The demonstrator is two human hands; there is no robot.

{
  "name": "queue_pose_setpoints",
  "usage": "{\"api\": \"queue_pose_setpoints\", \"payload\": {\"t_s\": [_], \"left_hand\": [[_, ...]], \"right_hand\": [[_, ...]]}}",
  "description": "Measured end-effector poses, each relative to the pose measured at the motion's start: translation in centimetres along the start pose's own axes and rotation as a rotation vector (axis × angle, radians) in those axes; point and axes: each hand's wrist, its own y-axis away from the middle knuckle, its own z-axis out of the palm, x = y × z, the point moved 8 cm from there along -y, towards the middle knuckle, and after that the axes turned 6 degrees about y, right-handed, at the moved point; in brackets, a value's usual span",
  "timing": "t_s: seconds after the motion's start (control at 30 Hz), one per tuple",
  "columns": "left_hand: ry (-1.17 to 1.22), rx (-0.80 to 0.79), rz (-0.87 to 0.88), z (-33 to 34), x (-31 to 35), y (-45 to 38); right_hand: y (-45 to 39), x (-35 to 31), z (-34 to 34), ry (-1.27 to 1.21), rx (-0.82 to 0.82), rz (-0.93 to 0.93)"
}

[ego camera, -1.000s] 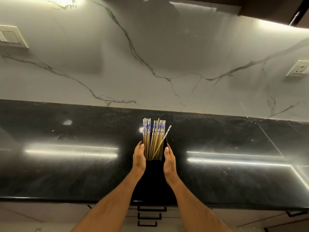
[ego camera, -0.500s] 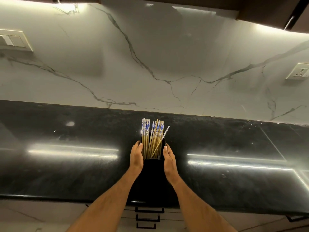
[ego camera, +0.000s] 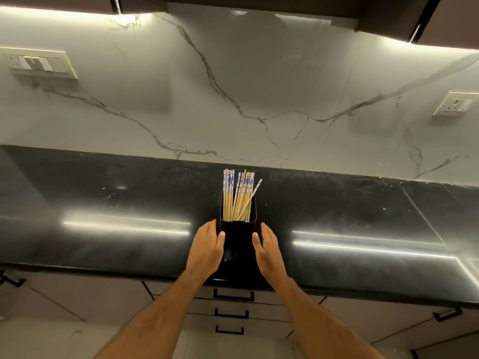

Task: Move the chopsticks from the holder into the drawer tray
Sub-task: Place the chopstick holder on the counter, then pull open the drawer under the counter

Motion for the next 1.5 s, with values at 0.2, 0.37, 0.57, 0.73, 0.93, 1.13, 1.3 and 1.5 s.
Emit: {"api": "queue_pose_setpoints", "payload": {"t_s": [0.2,0.37,0.57,0.73,0.93,1.13,1.3,1.5], "left_hand": [[-0.373,0.020,0.265,-1.1,1.4,6.0],[-0.404,-0.049,0.326,-0.6,0.0,11.9],[-0.441,-0.242,0.279,2.4,-3.6,17.1],[-0.525,-0.333,0.206,5.5,-6.7,16.5],[-0.618,-0.494,0.105,10.8,-9.0,13.6],[-0.347,-0.652,-0.046,15.5,-13.0,12.7],[-0.394,-0.411,-0.005,16.7,-14.3,10.2],[-0.543,-0.391,0.112,17.6,-15.5,11.2]], "right_hand": [[5.9,-0.6,0.7,0.398,0.071,-0.159],[12.0,-0.2,2.7,0.545,0.088,-0.222],[15.4,3.5,6.1,0.755,-0.104,-0.170],[13.7,6.9,7.4,0.796,-0.229,-0.053],[10.0,8.3,11.3,0.813,-0.306,-0.143],[7.3,11.3,15.2,0.752,-0.444,0.020],[5.4,12.9,16.9,0.726,-0.442,0.061],[5.3,13.4,17.2,0.707,-0.333,-0.004]]}}
